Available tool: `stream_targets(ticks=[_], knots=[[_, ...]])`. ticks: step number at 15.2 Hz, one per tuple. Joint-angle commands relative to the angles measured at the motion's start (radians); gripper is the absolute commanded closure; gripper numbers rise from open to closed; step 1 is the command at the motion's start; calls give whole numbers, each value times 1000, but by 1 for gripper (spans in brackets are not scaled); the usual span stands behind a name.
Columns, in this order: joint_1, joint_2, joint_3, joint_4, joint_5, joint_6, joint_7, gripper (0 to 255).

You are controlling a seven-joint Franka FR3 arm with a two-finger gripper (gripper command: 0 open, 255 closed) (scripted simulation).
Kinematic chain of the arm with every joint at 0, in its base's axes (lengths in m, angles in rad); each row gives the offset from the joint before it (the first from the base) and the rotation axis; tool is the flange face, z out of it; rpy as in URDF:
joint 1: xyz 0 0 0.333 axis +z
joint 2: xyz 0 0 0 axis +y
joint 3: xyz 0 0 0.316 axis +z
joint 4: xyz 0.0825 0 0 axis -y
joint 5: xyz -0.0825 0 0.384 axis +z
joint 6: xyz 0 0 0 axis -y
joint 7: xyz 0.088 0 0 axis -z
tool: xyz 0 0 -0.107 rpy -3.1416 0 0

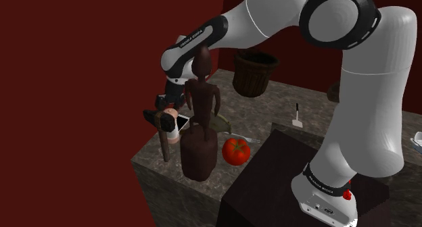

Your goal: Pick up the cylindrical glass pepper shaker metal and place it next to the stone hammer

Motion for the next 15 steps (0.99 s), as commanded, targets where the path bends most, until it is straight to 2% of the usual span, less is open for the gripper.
stream_targets(ticks=[1, 15], knots=[[2, -18, -5, 0, -11, -17, 11, 255], [13, -121, -31, 50, -85, -156, 98, 255]])
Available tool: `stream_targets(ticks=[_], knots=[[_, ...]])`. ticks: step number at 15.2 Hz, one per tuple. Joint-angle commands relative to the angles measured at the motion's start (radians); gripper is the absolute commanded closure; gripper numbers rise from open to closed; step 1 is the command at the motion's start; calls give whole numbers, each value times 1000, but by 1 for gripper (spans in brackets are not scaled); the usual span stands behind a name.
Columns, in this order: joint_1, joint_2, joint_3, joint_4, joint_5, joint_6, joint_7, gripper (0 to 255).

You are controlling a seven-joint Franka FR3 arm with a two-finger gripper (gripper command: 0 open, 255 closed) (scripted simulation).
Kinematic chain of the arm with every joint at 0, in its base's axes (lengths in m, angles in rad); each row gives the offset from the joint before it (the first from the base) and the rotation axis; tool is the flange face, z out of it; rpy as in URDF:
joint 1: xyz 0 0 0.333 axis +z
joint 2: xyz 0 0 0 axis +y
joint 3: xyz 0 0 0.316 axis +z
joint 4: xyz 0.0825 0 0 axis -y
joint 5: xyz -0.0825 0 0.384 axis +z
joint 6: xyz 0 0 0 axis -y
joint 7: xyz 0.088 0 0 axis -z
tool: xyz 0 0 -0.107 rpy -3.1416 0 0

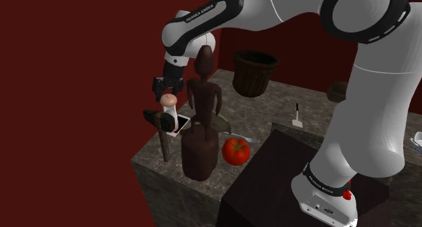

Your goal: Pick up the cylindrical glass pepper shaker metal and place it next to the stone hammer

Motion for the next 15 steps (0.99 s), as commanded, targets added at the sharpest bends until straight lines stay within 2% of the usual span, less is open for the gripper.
stream_targets(ticks=[1, 15], knots=[[1, -14, -2, 10, -10, -22, 12, 255], [3, -80, -16, 108, -64, -175, 86, 255]])
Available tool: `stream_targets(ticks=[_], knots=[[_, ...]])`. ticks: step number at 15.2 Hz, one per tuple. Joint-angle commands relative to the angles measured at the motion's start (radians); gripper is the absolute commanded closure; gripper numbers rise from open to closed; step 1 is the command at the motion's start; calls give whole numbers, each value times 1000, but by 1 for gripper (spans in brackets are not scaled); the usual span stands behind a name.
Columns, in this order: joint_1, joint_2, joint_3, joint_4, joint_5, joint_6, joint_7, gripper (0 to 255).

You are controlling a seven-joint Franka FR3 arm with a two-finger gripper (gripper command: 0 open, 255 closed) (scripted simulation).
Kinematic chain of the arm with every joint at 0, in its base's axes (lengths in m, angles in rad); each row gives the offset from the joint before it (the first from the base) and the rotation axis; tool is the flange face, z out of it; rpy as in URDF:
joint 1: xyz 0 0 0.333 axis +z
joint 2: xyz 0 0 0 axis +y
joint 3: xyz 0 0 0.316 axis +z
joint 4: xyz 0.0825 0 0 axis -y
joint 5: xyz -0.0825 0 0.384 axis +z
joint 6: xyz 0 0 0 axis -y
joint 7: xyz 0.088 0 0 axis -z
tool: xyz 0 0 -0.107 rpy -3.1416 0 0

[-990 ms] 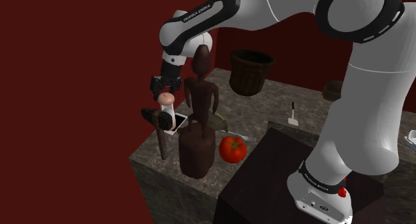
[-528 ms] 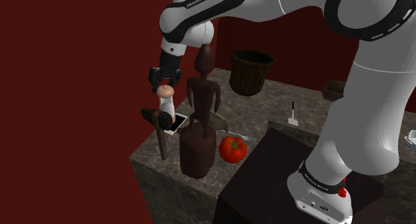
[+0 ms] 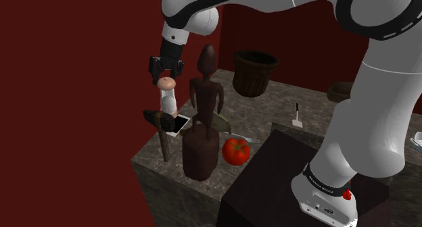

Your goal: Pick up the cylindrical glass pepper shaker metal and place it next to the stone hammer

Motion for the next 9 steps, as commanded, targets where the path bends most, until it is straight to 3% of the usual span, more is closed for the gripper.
stream_targets(ticks=[1, 9], knots=[[-1, -8, -2, 15, -6, -22, 8, 255], [-3, -27, -6, 95, -27, -116, 44, 255]])
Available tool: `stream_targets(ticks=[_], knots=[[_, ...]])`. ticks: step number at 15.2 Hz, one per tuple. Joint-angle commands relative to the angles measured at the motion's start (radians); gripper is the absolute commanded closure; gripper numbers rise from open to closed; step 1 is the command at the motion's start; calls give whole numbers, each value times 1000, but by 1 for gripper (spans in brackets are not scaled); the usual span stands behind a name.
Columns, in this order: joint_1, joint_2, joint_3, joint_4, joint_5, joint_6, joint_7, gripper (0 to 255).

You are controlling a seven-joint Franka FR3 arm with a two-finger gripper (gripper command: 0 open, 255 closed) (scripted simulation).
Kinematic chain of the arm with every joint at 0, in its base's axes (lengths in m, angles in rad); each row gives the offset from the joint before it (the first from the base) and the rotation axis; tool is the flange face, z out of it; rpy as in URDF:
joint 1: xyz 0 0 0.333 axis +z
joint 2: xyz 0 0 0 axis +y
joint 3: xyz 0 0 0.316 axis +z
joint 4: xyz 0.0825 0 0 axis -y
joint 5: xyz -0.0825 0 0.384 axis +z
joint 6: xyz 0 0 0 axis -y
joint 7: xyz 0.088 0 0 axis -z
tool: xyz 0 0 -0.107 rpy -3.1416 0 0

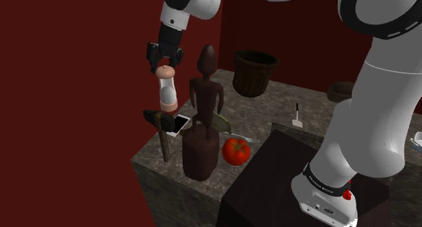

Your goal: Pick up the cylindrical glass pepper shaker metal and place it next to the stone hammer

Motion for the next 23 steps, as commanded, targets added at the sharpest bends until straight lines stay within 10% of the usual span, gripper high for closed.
stream_targets(ticks=[1, 23], knots=[[0, -7, -1, 17, -5, -23, 9, 255], [31, 99, 21, 384, -35, -251, 157, 255]])
